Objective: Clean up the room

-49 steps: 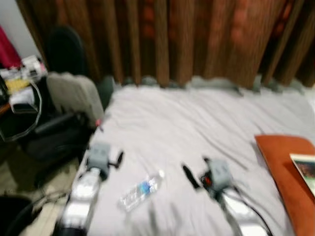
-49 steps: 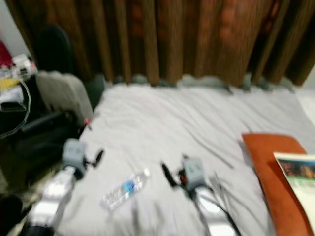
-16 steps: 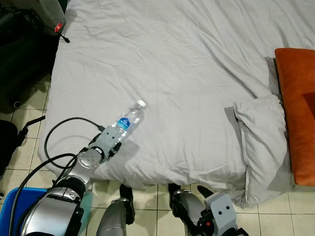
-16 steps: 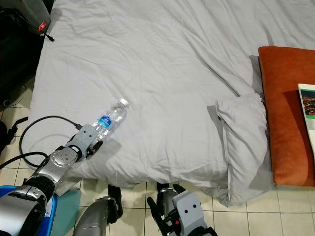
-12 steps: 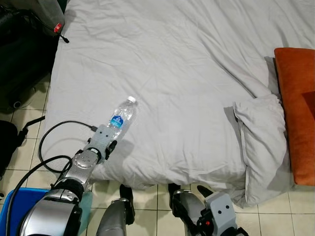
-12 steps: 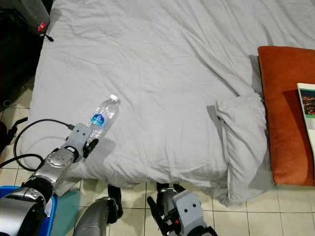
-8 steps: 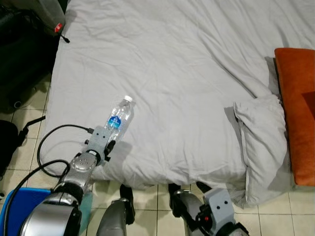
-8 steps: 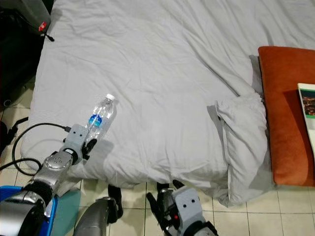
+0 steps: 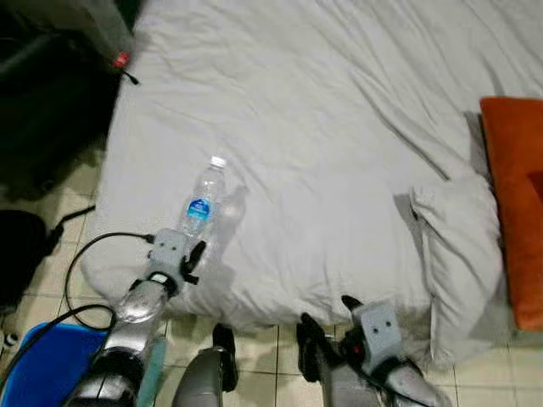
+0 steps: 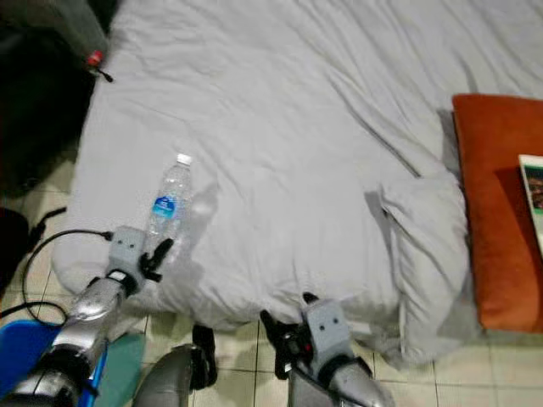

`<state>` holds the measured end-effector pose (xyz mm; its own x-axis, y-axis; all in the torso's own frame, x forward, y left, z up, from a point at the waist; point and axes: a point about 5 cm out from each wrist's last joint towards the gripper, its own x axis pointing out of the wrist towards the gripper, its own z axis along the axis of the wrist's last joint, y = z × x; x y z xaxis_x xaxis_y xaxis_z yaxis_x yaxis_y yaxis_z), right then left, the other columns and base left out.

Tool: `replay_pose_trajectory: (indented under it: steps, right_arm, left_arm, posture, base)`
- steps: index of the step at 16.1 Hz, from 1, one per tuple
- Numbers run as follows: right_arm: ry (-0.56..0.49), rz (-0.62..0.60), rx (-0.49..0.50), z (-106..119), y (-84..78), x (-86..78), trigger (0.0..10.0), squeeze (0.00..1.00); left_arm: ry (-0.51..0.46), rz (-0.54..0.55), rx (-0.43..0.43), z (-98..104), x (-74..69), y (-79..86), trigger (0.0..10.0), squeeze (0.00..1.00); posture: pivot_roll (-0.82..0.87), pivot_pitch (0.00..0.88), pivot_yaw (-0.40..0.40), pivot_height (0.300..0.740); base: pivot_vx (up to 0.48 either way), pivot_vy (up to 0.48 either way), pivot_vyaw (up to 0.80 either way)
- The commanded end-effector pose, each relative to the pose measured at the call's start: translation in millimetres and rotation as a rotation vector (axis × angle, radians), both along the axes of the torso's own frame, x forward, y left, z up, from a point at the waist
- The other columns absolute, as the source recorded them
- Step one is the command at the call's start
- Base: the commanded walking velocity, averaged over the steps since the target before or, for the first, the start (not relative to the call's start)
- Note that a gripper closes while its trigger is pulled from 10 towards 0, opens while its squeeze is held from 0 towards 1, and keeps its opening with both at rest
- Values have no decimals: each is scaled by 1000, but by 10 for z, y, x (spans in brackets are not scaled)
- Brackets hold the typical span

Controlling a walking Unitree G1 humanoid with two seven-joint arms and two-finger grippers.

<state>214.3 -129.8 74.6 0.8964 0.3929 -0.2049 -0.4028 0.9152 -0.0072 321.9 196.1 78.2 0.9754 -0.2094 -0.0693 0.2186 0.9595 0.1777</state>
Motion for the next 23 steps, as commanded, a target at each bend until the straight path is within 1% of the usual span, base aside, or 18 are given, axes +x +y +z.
replay_pose_trajectory:
  steps: [1,2,3,4,5,6,7,8,9,11,13,14,15,16,17,18,19,23]
  right_arm:
    - [45,-42,13,-110,-61,-24,10000,0]
    - [25,-61,14,-94,-93,72,10000,0]
    - [15,-75,16,-110,-104,191,10000,0]
    - [-11,-103,26,-88,-132,363,10000,0]
    - [-11,-103,26,-88,-132,363,10000,0]
    - [-21,-119,32,-66,-150,438,10000,0]
    - [-30,-133,35,-47,-171,495,10000,0]
    - [-43,-154,46,-12,-219,593,10000,0]
    - [-43,-154,46,-12,-219,593,10000,0]
    - [-41,-159,55,-16,-257,683,10000,0]
    - [-32,-157,61,-33,-272,751,10000,0]
    - [-32,-157,61,-33,-272,751,10000,0]
    - [-24,-154,62,-58,-269,789,10000,0]
    - [-17,-151,62,-93,-257,823,10000,0]
    - [-12,-149,62,-116,-248,843,10000,0]
    - [-10,-101,47,-144,-166,881,10000,0]
    - [-11,-87,42,-143,-139,895,10000,0]
    - [-2,-52,49,-147,-82,929,10000,0]
  left_arm:
    - [-52,-4,-42,73,-99,-44,0,0]
    - [-87,10,-70,138,-198,-88,0,0]
    - [-103,28,-88,157,-231,-106,0,0]
    - [-132,88,-112,196,-329,-114,0,0]
    - [-132,88,-112,196,-329,-114,0,0]
    - [-145,127,-119,214,-380,-109,0,0]
    - [-155,161,-123,228,-437,-104,0,0]
    - [-146,255,-146,202,-595,-88,0,0]
    - [-146,255,-146,202,-595,-88,0,0]
    - [-103,285,-165,121,-716,-106,0,0]
    - [-53,286,-171,49,-730,-114,0,0]
    - [-53,286,-171,49,-730,-114,0,0]
    - [-20,291,-173,35,-699,-114,1843,0]
    - [3,307,-163,33,-658,-108,10000,0]
    - [17,319,-154,34,-634,-104,10000,0]
    - [39,339,-109,7,-548,-99,10000,0]
    - [44,343,-98,-2,-518,-92,10000,0]
    - [75,375,-90,-58,-484,-39,10000,0]
  posture:
    - [11,238,38,740]
    - [40,190,38,740]
    - [75,126,34,740]
    - [91,88,30,740]
    - [91,88,30,740]
    - [105,53,25,740]
    - [114,39,22,740]
    - [136,5,9,740]
    - [136,5,9,740]
    - [161,0,-12,740]
    - [176,0,-25,740]
    - [176,0,-25,740]
    - [179,0,-29,740]
    - [179,0,-32,740]
    - [179,0,-32,740]
    - [173,0,-32,740]
    - [173,0,-33,740]
    - [171,0,-31,740]
  base:
    - [0,0,0]
    - [0,0,0]
    - [0,0,0]
    - [0,0,0]
    - [0,0,0]
    - [0,0,0]
    - [0,0,0]
    - [0,0,0]
    - [0,0,0]
    - [0,0,0]
    - [0,0,313]
    - [0,0,625]
    - [0,0,606]
    - [0,0,600]
    - [0,0,600]
    - [0,0,594]
    - [0,0,587]
    - [0,0,583]
